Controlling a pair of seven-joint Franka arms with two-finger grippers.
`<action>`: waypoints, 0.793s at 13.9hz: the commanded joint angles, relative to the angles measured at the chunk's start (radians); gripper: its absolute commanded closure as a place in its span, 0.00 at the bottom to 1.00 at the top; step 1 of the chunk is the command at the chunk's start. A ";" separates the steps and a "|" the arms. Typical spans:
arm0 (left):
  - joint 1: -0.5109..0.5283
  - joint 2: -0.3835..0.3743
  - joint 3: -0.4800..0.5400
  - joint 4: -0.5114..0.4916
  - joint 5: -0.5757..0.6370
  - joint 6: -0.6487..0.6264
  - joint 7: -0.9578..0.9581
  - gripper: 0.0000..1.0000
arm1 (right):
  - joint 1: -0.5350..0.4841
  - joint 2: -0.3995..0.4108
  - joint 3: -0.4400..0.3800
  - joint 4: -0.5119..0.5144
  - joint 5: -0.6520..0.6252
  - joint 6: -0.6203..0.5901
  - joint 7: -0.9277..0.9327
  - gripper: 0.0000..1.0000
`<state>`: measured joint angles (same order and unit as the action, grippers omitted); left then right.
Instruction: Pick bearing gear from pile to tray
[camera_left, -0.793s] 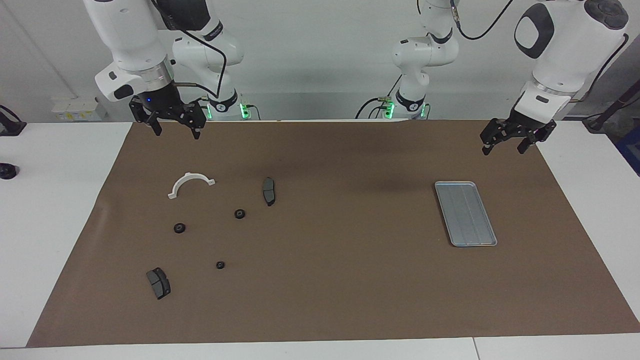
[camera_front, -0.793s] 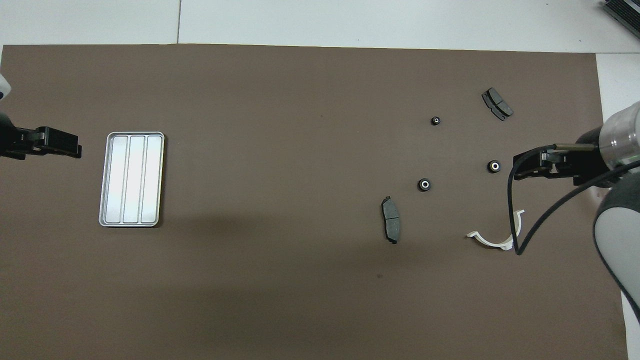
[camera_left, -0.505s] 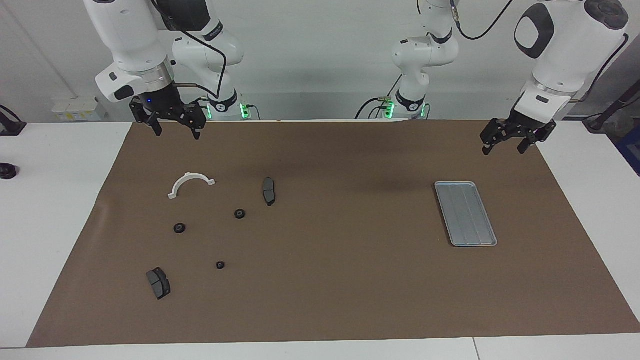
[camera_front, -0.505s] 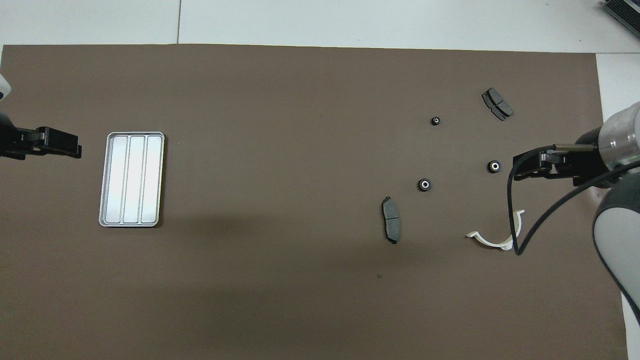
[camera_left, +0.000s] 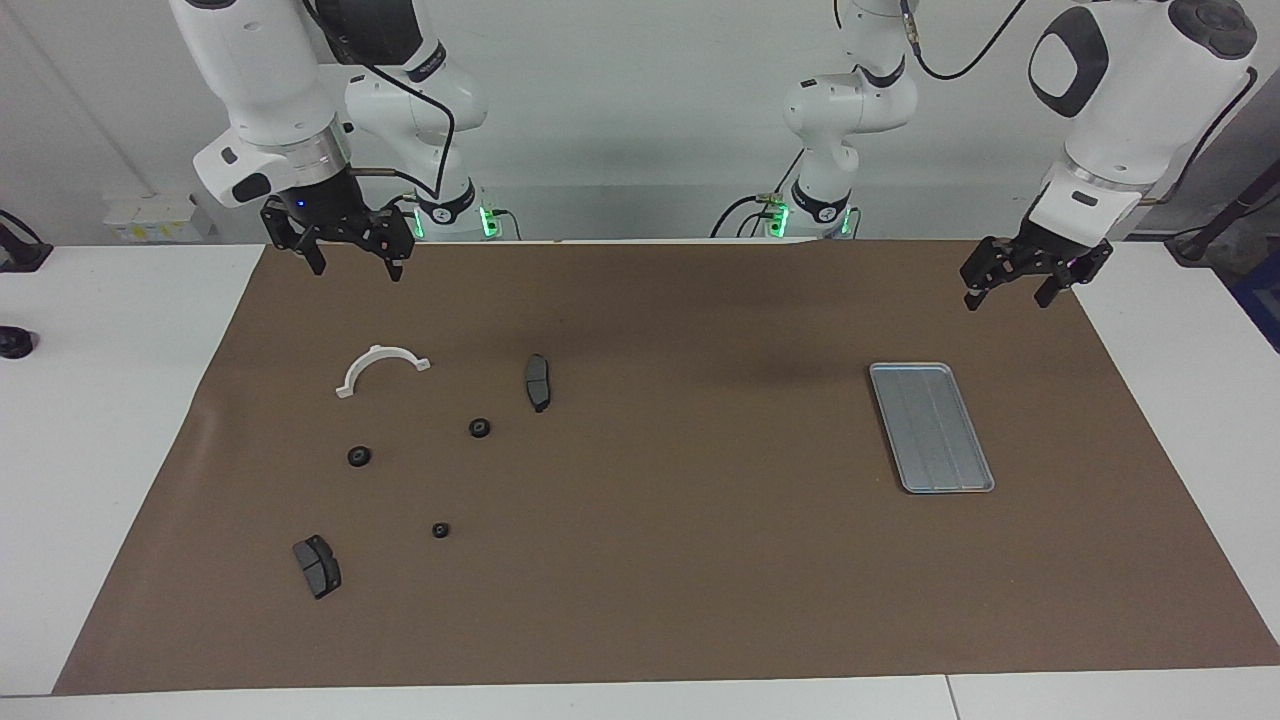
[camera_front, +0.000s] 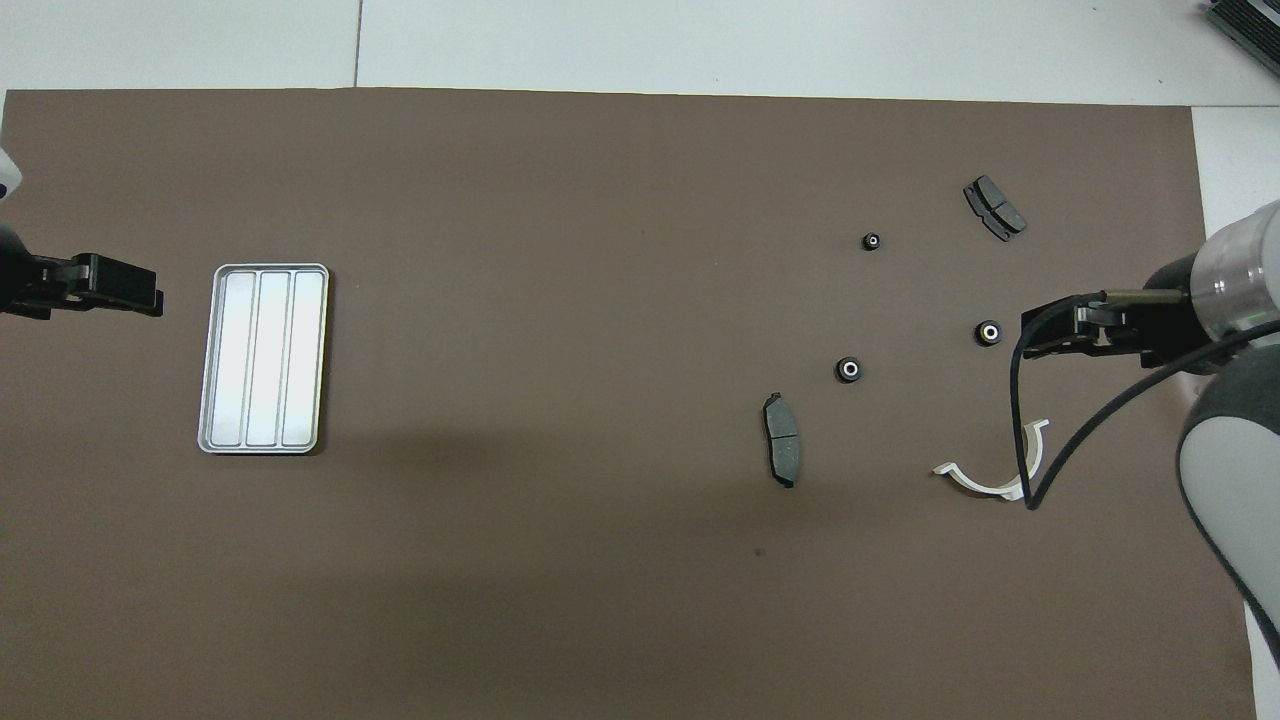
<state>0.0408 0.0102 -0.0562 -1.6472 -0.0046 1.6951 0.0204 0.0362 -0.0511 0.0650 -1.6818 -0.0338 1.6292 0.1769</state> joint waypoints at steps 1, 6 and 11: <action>0.010 -0.030 -0.007 -0.037 0.017 0.018 0.003 0.00 | -0.009 -0.049 0.002 -0.111 0.037 0.098 -0.043 0.00; 0.010 -0.030 -0.007 -0.037 0.017 0.017 0.003 0.00 | 0.017 -0.021 0.002 -0.242 0.065 0.276 -0.045 0.00; 0.008 -0.030 -0.007 -0.037 0.017 0.017 0.003 0.00 | 0.022 0.103 0.002 -0.292 0.065 0.455 -0.045 0.00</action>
<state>0.0411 0.0101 -0.0563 -1.6472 -0.0046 1.6951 0.0204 0.0642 0.0126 0.0661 -1.9617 0.0030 2.0302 0.1620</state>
